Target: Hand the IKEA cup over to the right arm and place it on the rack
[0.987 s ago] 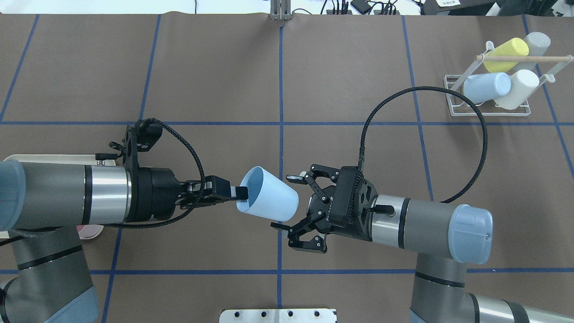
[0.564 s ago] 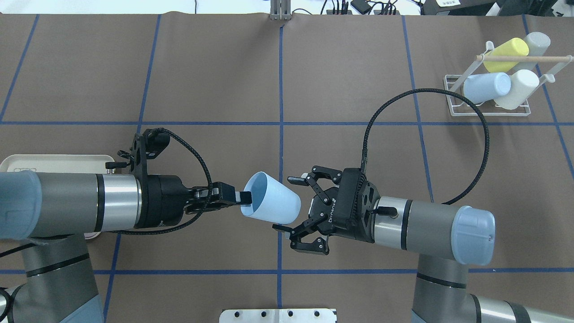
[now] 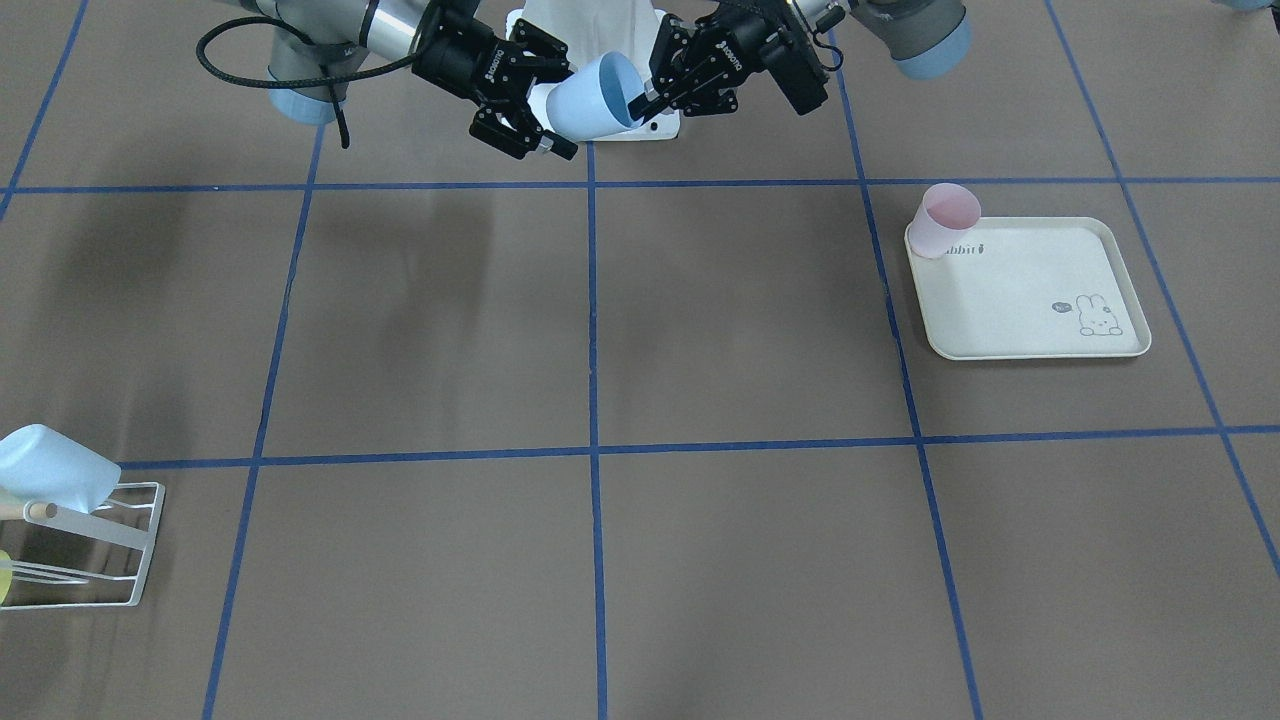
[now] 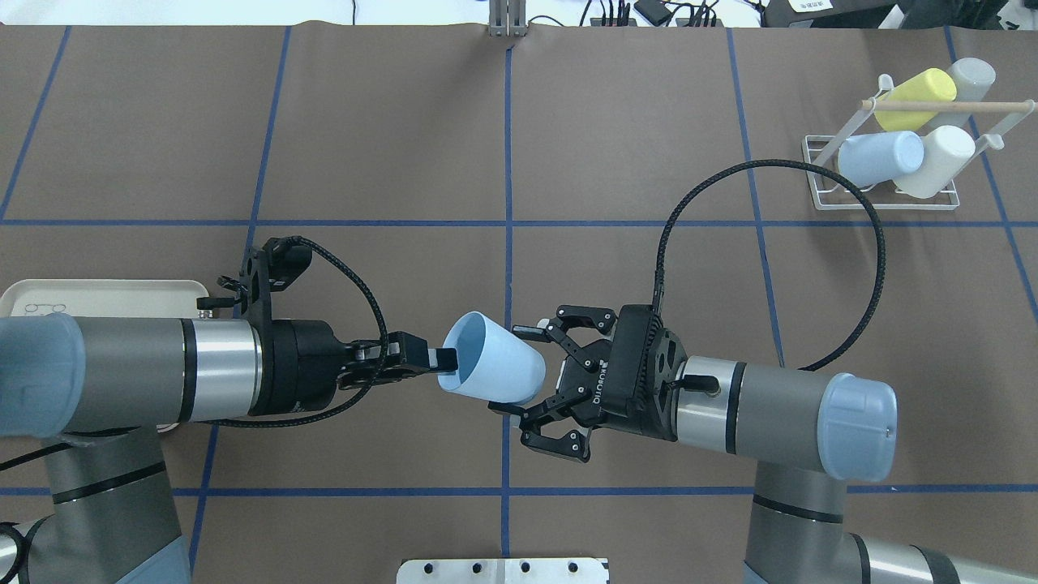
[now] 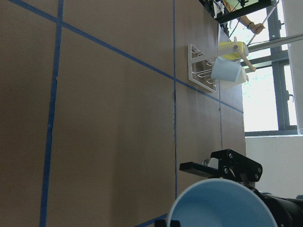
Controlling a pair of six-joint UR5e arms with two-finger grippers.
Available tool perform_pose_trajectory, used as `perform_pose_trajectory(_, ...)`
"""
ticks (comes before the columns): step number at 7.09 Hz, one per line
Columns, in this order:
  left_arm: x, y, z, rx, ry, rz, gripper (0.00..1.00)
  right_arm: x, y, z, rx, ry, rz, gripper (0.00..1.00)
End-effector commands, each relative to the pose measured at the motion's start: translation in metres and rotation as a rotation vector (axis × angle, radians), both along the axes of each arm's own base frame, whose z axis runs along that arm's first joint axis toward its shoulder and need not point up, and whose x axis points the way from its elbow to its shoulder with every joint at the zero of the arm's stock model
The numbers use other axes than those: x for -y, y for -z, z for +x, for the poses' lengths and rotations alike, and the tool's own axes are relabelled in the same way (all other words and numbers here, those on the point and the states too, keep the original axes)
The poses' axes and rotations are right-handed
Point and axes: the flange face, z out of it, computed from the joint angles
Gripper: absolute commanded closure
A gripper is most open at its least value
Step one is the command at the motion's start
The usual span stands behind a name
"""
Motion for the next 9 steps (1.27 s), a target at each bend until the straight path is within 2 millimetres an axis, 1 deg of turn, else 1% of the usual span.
perform_pose_trajectory(1,0.000,-0.001,0.000,0.001,-0.002,0.000,1.00,0.000,0.002,0.000,0.006,0.001,0.001,0.18)
perform_pose_trajectory(2,0.000,0.000,0.000,0.000,-0.003,0.002,1.00,-0.001,0.003,0.001,0.007,0.001,0.002,0.33)
perform_pose_trajectory(3,-0.001,0.000,0.000,0.001,-0.007,0.003,1.00,-0.001,0.004,0.002,0.010,-0.001,0.002,0.62)
perform_pose_trajectory(4,-0.002,0.001,0.000,-0.001,-0.012,0.006,0.72,0.000,0.004,0.002,0.010,-0.002,0.002,0.83)
perform_pose_trajectory(5,-0.002,0.002,-0.002,-0.005,-0.010,0.009,0.13,0.000,0.004,0.002,0.011,-0.004,0.002,0.88)
perform_pose_trajectory(6,-0.001,0.003,-0.005,-0.008,-0.001,0.011,0.00,0.000,0.003,0.003,0.008,-0.005,0.000,0.88)
perform_pose_trajectory(7,0.007,0.003,-0.012,-0.003,0.017,0.014,0.00,0.002,0.002,0.005,0.008,-0.010,0.000,0.89)
perform_pose_trajectory(8,0.019,-0.008,-0.023,0.039,0.046,0.075,0.00,0.013,0.002,0.010,-0.002,-0.034,-0.003,0.90)
perform_pose_trajectory(9,0.035,-0.026,-0.035,0.106,0.063,0.101,0.00,0.032,-0.002,0.020,-0.028,-0.073,-0.013,0.90)
